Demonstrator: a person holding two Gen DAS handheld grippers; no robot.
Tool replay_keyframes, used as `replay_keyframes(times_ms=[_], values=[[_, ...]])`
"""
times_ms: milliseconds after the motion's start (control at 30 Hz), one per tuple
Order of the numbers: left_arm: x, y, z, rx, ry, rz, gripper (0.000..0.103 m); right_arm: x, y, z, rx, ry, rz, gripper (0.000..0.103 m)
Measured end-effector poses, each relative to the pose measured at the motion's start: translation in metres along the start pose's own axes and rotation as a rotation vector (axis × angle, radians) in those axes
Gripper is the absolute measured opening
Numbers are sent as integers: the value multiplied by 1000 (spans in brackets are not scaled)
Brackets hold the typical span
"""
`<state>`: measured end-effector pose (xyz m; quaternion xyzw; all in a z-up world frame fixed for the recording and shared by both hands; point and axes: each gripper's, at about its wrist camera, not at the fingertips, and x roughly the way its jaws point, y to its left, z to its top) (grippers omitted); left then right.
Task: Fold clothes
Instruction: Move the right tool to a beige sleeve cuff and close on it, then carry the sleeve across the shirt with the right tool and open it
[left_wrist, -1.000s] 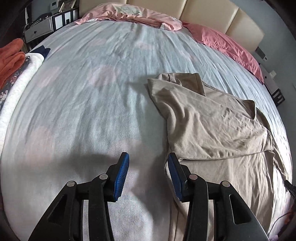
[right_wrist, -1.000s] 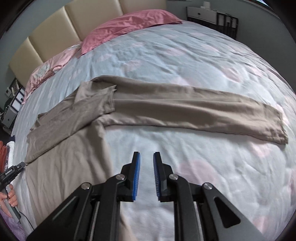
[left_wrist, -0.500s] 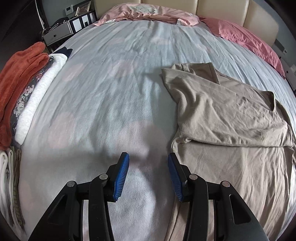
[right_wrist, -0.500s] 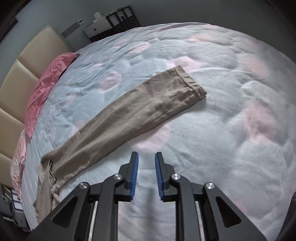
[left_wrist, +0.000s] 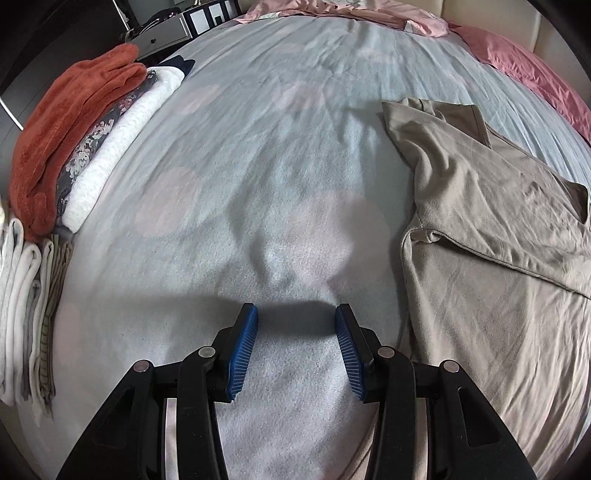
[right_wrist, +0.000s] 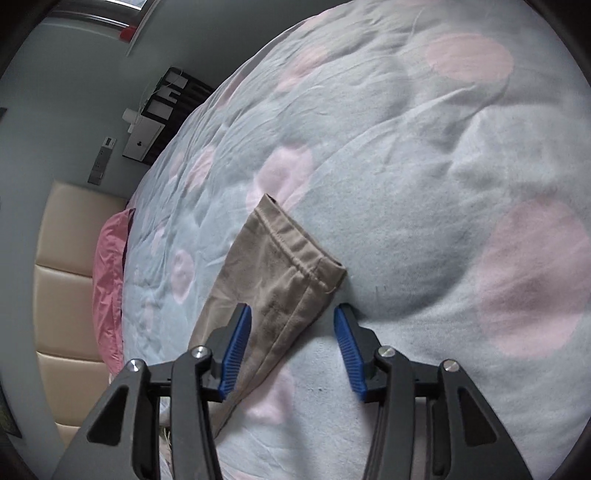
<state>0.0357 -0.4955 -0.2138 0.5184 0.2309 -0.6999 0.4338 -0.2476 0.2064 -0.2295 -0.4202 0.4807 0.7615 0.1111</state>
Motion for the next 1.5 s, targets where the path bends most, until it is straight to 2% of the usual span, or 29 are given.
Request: replay_keyframes(times_ms=[100,233,333,433,533,633,700,900,1100,1367,1500], values=[[-2,-6,-2,20,-4,3,45,3,3,1,-2,-22,-1,43],[-2,-7,-2,29,-8,1,45,14,14,-1,-47,-10,-7,19],[-1,-6,0,15,-7,-10,45,19,20,-4,-81,-10,-39,7],[-4,-6,5,-6,-10,-29,45,10,28,-8,-119,-40,-52,5],[-11,-10,8,-14,-29,-72,45,-4,57,-21,-248,-104,-40,4],[-19,-19,10,18,-59,-98,45,-16,92,-48,-392,-143,9,4],[-24,-27,10,50,-73,-120,45,-17,113,-74,-474,-134,46,4],[-31,-44,10,115,-89,-189,45,-5,158,-154,-718,-34,137,4],[-34,-62,8,157,-87,-237,45,1,179,-215,-926,99,229,4],[-38,-86,5,214,-84,-301,45,25,179,-279,-1114,261,203,4],[-45,-100,-2,250,-62,-376,45,30,179,-302,-1202,303,204,4]])
